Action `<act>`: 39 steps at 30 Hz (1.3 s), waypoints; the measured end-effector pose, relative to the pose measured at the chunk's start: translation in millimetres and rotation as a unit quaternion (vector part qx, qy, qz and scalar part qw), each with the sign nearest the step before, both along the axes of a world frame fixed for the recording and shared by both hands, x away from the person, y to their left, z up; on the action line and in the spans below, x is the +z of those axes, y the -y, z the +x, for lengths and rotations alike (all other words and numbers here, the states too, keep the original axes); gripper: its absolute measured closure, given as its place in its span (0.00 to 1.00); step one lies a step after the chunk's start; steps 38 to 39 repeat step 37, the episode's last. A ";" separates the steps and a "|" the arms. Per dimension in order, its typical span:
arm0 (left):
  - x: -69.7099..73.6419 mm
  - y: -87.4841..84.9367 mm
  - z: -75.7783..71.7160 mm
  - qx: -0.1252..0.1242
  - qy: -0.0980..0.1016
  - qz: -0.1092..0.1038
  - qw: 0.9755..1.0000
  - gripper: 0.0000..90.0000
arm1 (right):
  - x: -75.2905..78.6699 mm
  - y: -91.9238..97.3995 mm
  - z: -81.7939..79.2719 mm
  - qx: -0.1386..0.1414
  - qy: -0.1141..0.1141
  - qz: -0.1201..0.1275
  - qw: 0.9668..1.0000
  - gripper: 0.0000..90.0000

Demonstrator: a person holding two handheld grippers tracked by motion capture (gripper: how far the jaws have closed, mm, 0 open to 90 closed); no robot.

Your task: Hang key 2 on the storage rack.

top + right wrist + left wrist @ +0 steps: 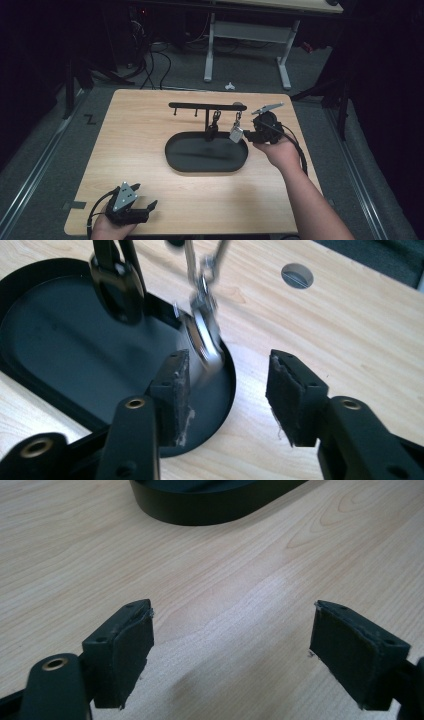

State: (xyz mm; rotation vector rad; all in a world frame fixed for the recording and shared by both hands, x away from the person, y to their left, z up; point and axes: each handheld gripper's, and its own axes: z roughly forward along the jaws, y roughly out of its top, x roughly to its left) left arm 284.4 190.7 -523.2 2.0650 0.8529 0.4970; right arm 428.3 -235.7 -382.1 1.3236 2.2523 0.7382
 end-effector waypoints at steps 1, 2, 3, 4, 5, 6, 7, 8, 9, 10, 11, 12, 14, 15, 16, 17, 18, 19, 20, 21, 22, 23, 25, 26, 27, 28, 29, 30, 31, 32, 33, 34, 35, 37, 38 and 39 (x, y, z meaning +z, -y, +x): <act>0.6 0.4 0.6 0.000 0.002 0.002 1.000 0.20 | -3.3 2.0 -3.4 -0.001 0.000 0.004 1.000 0.57; 0.9 0.7 0.9 0.001 0.002 0.002 1.000 0.20 | -7.3 3.5 -6.9 0.000 -0.007 -0.001 1.000 0.55; 1.3 0.8 1.3 0.002 0.003 0.002 1.000 0.20 | -10.0 4.5 -10.0 0.001 -0.003 -0.004 1.000 0.55; 1.3 1.6 1.5 0.004 0.004 0.000 1.000 0.20 | -13.8 6.5 -14.6 0.002 0.004 0.000 1.000 0.55; 1.7 2.2 1.7 0.004 0.005 0.000 1.000 0.20 | -17.4 9.0 -17.8 0.003 0.006 0.002 1.000 0.55; 2.1 2.8 1.7 0.004 0.005 0.001 1.000 0.20 | -21.4 11.7 -21.1 0.002 0.006 0.010 1.000 0.54; 2.3 3.6 1.8 0.004 0.006 0.001 1.000 0.20 | -25.6 14.3 -23.7 0.001 0.005 0.013 1.000 0.54; 2.6 4.3 2.0 0.004 0.008 0.002 1.000 0.20 | -29.8 16.6 -26.9 -0.004 0.005 0.016 1.000 0.53; 2.9 4.8 2.1 0.003 0.009 0.002 1.000 0.20 | -34.2 19.4 -29.7 -0.004 0.005 0.019 1.000 0.53; 3.1 5.7 2.1 0.003 0.009 0.001 1.000 0.20 | -38.8 21.9 -32.5 -0.006 0.007 0.019 1.000 0.52; 3.3 6.2 2.3 0.002 0.010 0.001 1.000 0.20 | -43.3 24.3 -35.6 -0.010 0.007 0.020 1.000 0.51; 3.3 6.8 2.5 0.002 0.010 0.001 1.000 0.20 | -47.7 27.1 -38.7 -0.010 0.009 0.021 1.000 0.51; 3.3 8.1 3.0 0.001 0.009 -0.002 1.000 0.20 | -57.0 32.8 -44.4 -0.009 0.007 0.031 0.999 0.48; 3.3 8.9 3.4 0.001 0.009 -0.002 1.000 0.20 | -61.6 35.2 -47.6 -0.012 0.007 0.036 0.999 0.48; 3.4 9.5 4.0 -0.001 0.008 -0.002 1.000 0.20 | -66.2 37.9 -50.5 -0.013 0.010 0.038 0.999 0.47; 3.0 10.6 4.7 -0.002 0.008 -0.003 1.000 0.20 | -70.4 40.1 -54.0 -0.014 0.010 0.041 0.999 0.46; 3.1 11.5 5.5 -0.004 0.008 -0.003 1.000 0.20 | -74.5 42.6 -57.5 -0.015 0.014 0.041 0.999 0.45; 2.9 12.7 6.4 -0.004 0.008 -0.004 1.000 0.20 | -78.9 44.9 -61.5 -0.016 0.019 0.039 0.999 0.44; 2.9 13.7 7.3 -0.006 0.007 -0.005 1.000 0.20 | -83.7 47.0 -66.0 -0.013 0.026 0.038 0.999 0.43; 2.8 14.8 8.3 -0.008 0.007 -0.005 1.000 0.20 | -88.3 49.2 -70.3 -0.013 0.031 0.037 0.999 0.43; 2.4 16.2 9.2 -0.010 0.005 -0.004 1.000 0.20 | -92.6 51.4 -74.9 -0.015 0.036 0.037 0.999 0.43; 2.1 17.3 10.0 -0.013 0.005 -0.001 1.000 0.20 | -97.0 53.9 -79.3 -0.015 0.041 0.038 0.998 0.42; 1.2 19.9 10.6 -0.015 0.004 0.001 1.000 0.20 | -105.2 59.0 -88.4 -0.021 0.048 0.044 0.998 0.42; 1.2 20.9 10.5 -0.017 0.004 0.002 1.000 0.20 | -109.3 61.8 -92.8 -0.023 0.053 0.047 0.997 0.42; 1.7 21.6 10.1 -0.018 0.006 0.004 1.000 0.20 | -113.5 64.7 -97.3 -0.025 0.059 0.051 0.997 0.42; 2.3 21.6 9.6 -0.019 0.008 0.006 1.000 0.20 | -117.4 66.9 -102.3 -0.032 0.063 0.057 0.996 0.41; 2.9 21.3 9.1 -0.018 0.009 0.004 1.000 0.19 | -121.2 69.4 -106.7 -0.037 0.066 0.064 0.995 0.41; 3.1 20.9 8.6 -0.017 0.010 0.002 1.000 0.20 | -124.7 71.7 -111.1 -0.040 0.070 0.072 0.994 0.40; 3.1 20.5 8.5 -0.017 0.010 0.000 1.000 0.20 | -127.8 73.5 -115.8 -0.043 0.072 0.078 0.993 0.40; 3.1 20.1 8.5 -0.016 0.008 -0.002 1.000 0.20 | -130.8 74.9 -121.1 -0.047 0.077 0.081 0.993 0.40; 3.1 19.7 8.7 -0.013 0.008 -0.006 1.000 0.20 | -133.4 76.6 -126.6 -0.046 0.084 0.081 0.992 0.40; 3.6 19.2 9.0 -0.012 0.007 -0.009 1.000 0.20 | -135.2 78.2 -131.4 -0.046 0.089 0.080 0.992 0.40; 4.1 19.3 9.2 -0.010 0.007 -0.011 1.000 0.20 | -135.3 79.9 -135.1 -0.045 0.085 0.083 0.992 0.39; 5.8 20.1 9.0 -0.009 0.011 -0.012 1.000 0.20 | -132.5 83.6 -140.0 -0.045 0.082 0.086 0.992 0.38; 5.8 20.1 9.0 -0.009 0.011 -0.012 1.000 0.20 | -132.5 83.6 -140.0 -0.045 0.082 0.086 0.992 0.38; 5.8 20.1 9.0 -0.009 0.011 -0.012 1.000 0.20 | -132.5 83.6 -140.0 -0.045 0.082 0.086 0.992 0.38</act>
